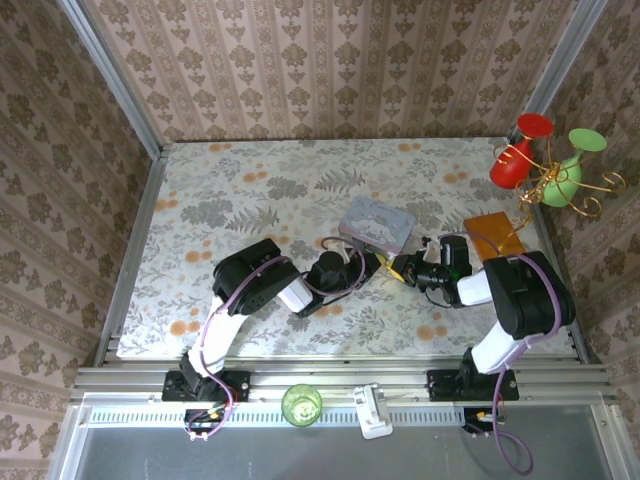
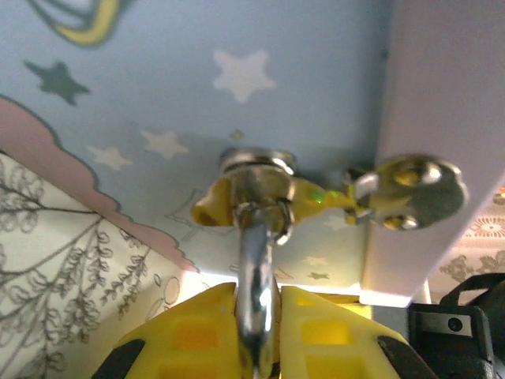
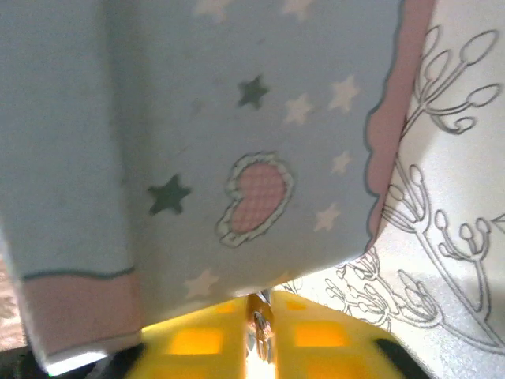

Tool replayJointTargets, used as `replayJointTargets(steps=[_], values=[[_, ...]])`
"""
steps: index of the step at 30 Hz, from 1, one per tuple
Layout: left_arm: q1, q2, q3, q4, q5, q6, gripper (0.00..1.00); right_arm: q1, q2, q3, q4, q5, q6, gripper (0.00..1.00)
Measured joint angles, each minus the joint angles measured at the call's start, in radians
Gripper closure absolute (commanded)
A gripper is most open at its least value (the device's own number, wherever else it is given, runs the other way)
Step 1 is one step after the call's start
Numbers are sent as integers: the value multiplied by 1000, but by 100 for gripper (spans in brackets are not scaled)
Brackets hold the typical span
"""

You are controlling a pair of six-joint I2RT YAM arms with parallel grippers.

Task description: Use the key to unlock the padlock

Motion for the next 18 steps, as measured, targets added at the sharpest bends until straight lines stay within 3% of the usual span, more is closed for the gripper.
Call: replayJointTargets(steps=[1, 8, 11, 14, 18], values=[[5, -2, -5, 8, 15, 0, 100, 8, -27, 5, -45, 19, -32, 69], [43, -21, -35, 12, 102, 5, 100, 58, -267, 7, -286, 116, -216, 68], [48, -21, -37, 13, 122, 5, 100, 129, -404, 2, -368, 251, -284, 69], [53, -26, -52, 13, 142, 8, 100, 267, -523, -32, -394, 446, -351, 69], [65, -51, -86, 2, 169, 23, 100, 406, -532, -40, -447, 663, -412, 73]])
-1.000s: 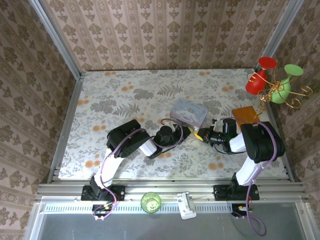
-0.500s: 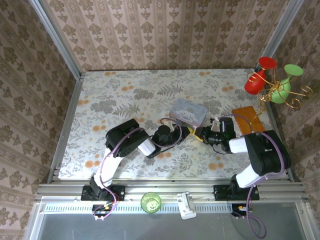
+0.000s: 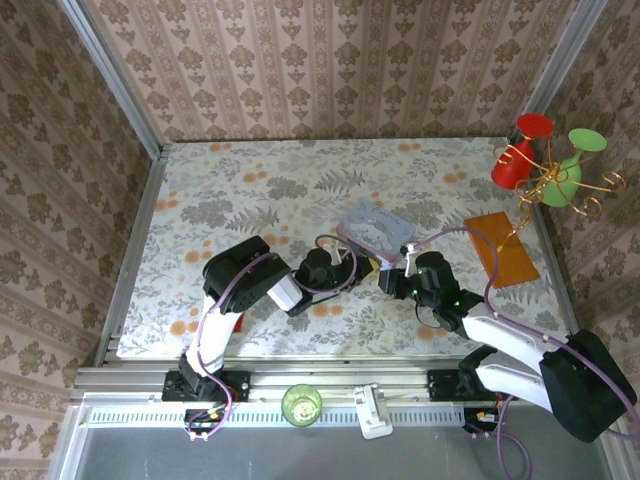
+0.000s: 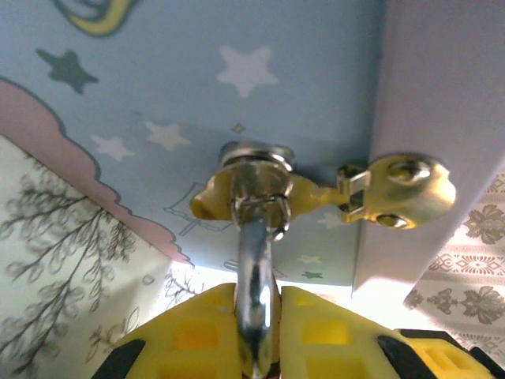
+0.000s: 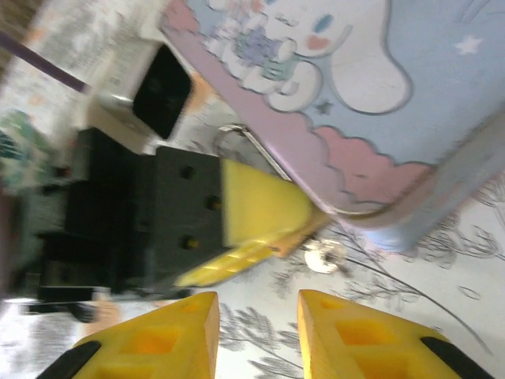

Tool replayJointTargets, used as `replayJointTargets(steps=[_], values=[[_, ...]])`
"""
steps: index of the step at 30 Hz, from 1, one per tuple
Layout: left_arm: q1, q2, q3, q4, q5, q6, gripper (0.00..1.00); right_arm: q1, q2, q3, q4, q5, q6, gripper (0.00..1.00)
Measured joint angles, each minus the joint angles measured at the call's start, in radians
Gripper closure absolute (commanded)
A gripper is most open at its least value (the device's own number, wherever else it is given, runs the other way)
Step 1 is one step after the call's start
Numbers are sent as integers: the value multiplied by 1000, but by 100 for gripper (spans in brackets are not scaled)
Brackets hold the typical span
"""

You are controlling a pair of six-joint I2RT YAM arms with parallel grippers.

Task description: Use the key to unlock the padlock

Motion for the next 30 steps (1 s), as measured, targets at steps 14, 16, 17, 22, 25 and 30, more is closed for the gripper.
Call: replayJointTargets(steps=[14, 16, 17, 22, 25, 30], values=[[21, -34, -29, -39, 41, 37, 100, -72, 204, -38, 128, -37, 36, 73], [23, -51, -35, -61, 41, 42, 100, -80, 178, -38, 124, -59, 31, 76], [23, -61, -37, -77, 43, 46, 100, -79, 156, -38, 114, -60, 26, 76], [34, -92, -37, -147, 58, 64, 100, 29, 0, -48, 81, 35, -39, 74], [35, -95, -29, -170, 76, 72, 100, 58, -8, -48, 93, 53, -76, 71], [40, -95, -24, -174, 112, 72, 100, 63, 114, -34, 107, 48, -134, 65]])
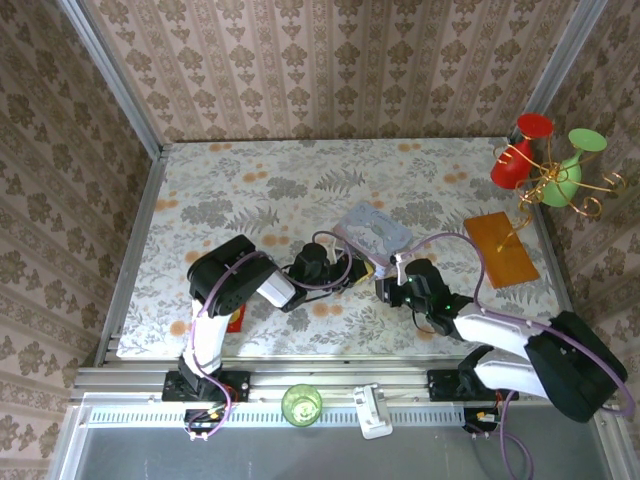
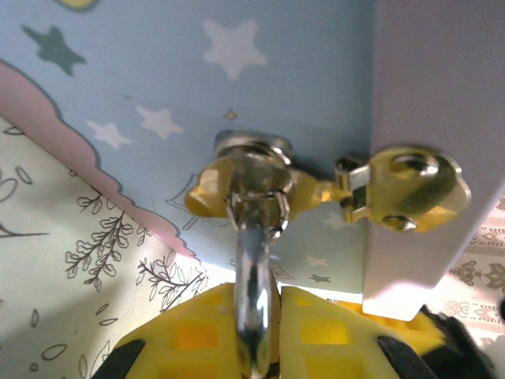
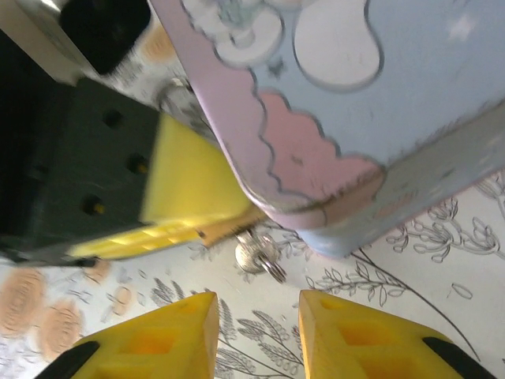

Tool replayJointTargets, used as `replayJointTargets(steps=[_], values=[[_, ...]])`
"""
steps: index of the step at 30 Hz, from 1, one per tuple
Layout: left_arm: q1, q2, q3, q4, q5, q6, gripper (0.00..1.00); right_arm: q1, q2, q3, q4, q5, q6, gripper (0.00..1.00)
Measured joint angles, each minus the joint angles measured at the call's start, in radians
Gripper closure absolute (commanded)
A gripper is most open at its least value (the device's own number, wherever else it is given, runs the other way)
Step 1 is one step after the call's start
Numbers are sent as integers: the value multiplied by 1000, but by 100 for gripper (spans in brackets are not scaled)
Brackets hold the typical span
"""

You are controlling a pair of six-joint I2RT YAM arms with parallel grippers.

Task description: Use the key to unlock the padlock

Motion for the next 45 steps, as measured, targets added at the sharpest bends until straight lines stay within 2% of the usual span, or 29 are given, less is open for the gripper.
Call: replayJointTargets(steps=[7, 12, 19, 23, 25, 32, 37, 45], values=[[37, 0, 3, -13, 90, 8, 100, 10, 86, 53, 21, 4, -66, 61], [53, -29, 30, -124, 131, 58, 100, 33, 145, 81, 25, 9, -104, 61], [64, -59, 42, -215, 156, 90, 100, 119, 243, 124, 20, 108, -160, 63], [65, -59, 48, -224, 164, 90, 100, 153, 258, 125, 24, 170, -187, 69], [64, -59, 52, -230, 164, 91, 100, 175, 280, 134, 23, 217, -198, 78], [69, -60, 52, -234, 163, 98, 100, 193, 305, 160, 1, 301, -212, 96], [71, -61, 52, -236, 159, 106, 100, 156, 304, 162, 3, 234, -208, 100], [71, -51, 52, -201, 137, 92, 100, 31, 315, 126, 109, -29, -157, 100]])
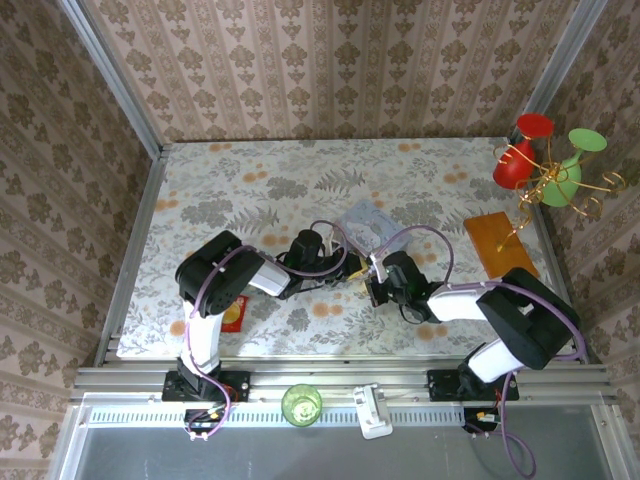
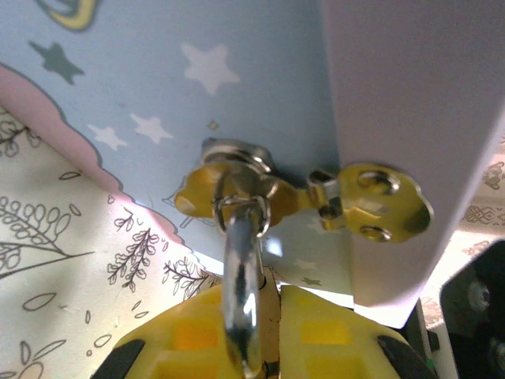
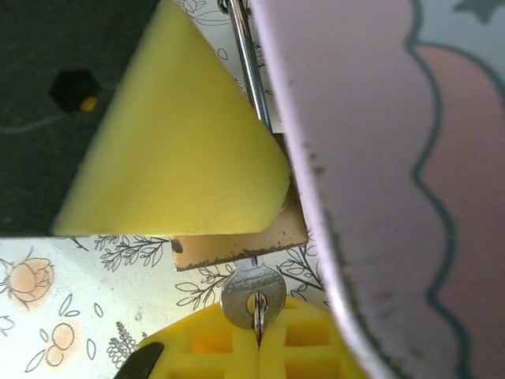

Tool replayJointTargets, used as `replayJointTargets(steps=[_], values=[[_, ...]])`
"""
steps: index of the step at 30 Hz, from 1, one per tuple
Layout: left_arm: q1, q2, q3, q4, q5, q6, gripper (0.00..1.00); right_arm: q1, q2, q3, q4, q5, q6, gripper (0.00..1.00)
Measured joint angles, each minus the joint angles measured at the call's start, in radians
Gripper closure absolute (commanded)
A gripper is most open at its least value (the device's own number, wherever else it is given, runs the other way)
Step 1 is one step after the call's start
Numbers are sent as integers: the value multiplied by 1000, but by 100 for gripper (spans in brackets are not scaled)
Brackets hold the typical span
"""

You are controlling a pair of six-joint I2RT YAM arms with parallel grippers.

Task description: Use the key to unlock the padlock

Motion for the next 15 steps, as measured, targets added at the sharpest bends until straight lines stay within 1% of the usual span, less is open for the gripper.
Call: replayJointTargets(steps=[5, 10, 13, 15], values=[[0, 9, -2, 29, -8, -11, 100, -88, 38, -36, 124, -182, 68, 100], [0, 51, -23, 157, 0, -75, 100, -167, 87, -76, 264, -353, 150, 100], [0, 82, -31, 237, 0, -112, 99, -192, 115, -82, 322, -414, 174, 100], [2, 82, -41, 261, -2, -120, 99, -200, 129, -87, 359, -443, 190, 100]])
